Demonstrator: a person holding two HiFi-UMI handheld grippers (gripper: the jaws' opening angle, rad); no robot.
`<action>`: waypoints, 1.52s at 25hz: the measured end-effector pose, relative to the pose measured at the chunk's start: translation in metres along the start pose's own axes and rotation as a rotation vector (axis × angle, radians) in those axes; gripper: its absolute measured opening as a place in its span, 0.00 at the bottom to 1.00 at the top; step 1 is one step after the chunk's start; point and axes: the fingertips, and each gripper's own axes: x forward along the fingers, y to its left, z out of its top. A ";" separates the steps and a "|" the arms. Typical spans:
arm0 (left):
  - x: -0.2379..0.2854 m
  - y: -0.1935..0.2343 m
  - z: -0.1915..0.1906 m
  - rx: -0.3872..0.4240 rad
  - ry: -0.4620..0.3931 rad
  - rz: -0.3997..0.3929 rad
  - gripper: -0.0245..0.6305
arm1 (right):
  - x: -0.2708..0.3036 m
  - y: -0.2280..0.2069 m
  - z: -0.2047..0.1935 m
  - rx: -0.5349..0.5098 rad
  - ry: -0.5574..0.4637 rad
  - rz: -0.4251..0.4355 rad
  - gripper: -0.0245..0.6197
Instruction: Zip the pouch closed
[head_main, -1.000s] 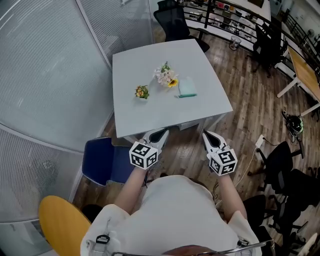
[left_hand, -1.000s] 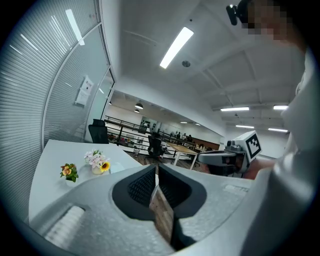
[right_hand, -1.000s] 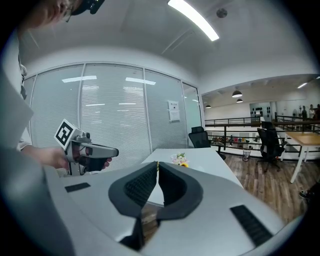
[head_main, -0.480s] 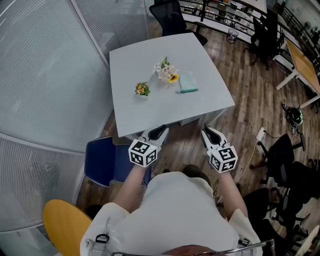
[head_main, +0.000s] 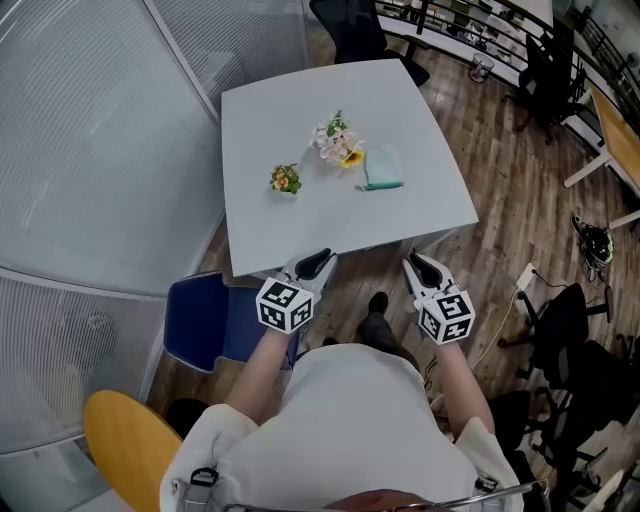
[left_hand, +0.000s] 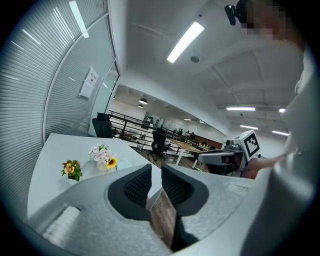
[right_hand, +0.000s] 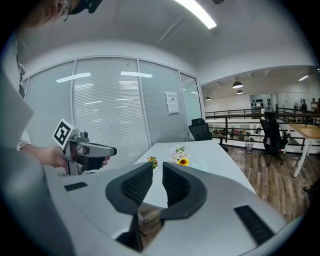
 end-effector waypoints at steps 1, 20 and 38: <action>0.007 0.004 0.002 -0.005 0.000 0.008 0.13 | 0.006 -0.008 0.002 -0.001 0.004 0.007 0.13; 0.168 0.054 0.027 -0.064 0.027 0.127 0.13 | 0.127 -0.157 0.018 0.003 0.089 0.183 0.13; 0.231 0.107 0.001 -0.024 0.171 0.099 0.13 | 0.197 -0.200 -0.015 0.045 0.202 0.220 0.13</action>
